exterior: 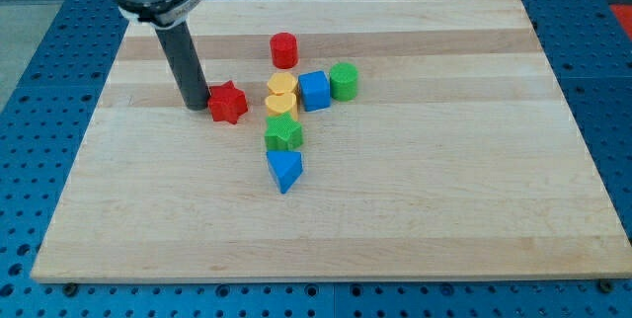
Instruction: Push the red circle towards the top left
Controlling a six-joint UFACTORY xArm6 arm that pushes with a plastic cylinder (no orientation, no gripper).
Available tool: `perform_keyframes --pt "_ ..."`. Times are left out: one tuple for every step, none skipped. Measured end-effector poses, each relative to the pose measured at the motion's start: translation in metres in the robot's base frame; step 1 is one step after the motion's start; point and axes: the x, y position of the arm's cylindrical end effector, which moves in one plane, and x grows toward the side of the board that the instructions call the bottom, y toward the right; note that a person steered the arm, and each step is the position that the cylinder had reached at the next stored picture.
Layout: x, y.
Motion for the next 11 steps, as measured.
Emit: perform_keyframes --pt "-0.067 0.000" --pt "-0.115 0.040" --pt "-0.113 0.127" --pt "-0.074 0.162" --pt "-0.070 0.162" --pt "-0.072 0.152" --pt "-0.072 0.132" --pt "-0.072 0.097" --pt "-0.072 0.061" --pt "-0.072 0.029" --pt "-0.072 0.000"
